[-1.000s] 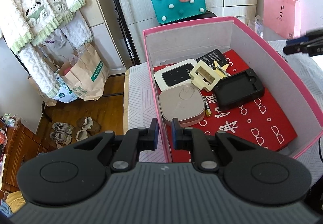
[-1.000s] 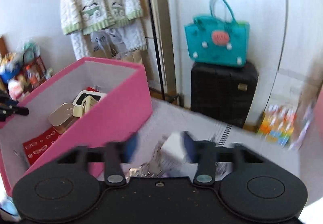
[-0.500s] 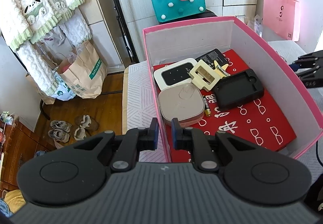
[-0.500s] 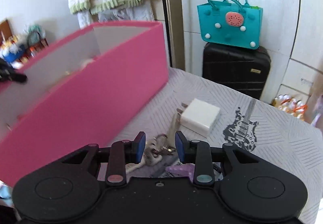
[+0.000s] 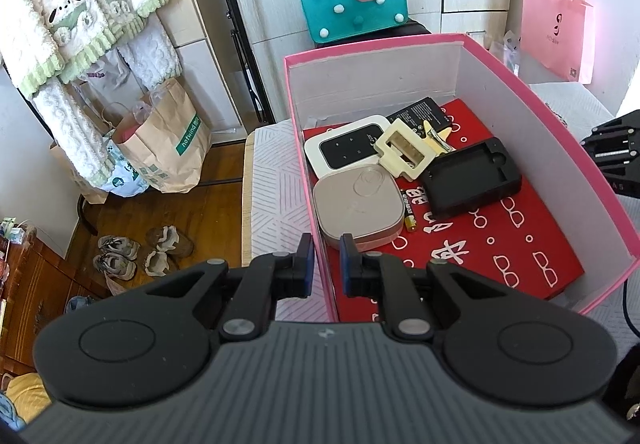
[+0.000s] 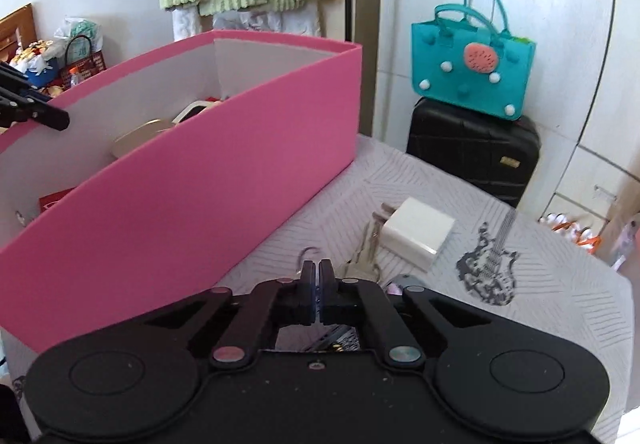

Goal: Organize rigid objects
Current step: 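Carry the keys into the box and drop them onto the phone case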

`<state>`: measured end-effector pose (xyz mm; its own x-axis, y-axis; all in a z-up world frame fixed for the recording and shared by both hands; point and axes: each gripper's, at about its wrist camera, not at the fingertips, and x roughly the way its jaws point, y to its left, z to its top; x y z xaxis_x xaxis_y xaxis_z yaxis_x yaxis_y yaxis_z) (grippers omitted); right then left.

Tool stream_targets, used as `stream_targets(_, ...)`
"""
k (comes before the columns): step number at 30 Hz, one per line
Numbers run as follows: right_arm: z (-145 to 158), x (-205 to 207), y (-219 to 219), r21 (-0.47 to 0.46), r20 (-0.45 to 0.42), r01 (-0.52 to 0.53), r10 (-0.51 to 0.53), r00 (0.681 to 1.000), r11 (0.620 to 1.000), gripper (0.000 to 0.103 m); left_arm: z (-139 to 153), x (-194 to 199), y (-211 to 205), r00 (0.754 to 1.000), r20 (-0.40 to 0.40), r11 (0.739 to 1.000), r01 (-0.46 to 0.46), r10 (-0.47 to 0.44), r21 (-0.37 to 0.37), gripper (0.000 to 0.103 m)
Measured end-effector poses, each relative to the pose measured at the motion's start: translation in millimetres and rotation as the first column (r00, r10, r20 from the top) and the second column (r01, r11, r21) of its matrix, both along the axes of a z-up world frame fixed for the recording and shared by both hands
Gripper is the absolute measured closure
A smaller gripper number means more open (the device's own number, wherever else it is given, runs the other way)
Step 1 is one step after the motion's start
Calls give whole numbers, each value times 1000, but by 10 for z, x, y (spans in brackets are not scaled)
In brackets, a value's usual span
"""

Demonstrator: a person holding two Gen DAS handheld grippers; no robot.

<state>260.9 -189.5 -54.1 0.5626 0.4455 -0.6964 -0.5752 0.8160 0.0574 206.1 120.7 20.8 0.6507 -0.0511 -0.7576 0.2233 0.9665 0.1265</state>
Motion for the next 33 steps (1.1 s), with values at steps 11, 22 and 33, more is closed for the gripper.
stream_targets(11,-4,53,1,-2,8,26,-26,1000,1000,78,5,-1,-7,1000,1,1000,1,-1,-4,90)
stream_targets(22,-20,27,77,-4,50,17,-17,999,1000,98,11,-5,3,1000,0,1000,2,-2,-6,90)
stream_targets(33,517,-191,62,35,170,21,-27,985,999,98,9,-8,12,1000,1,1000,3,-3,-7,90)
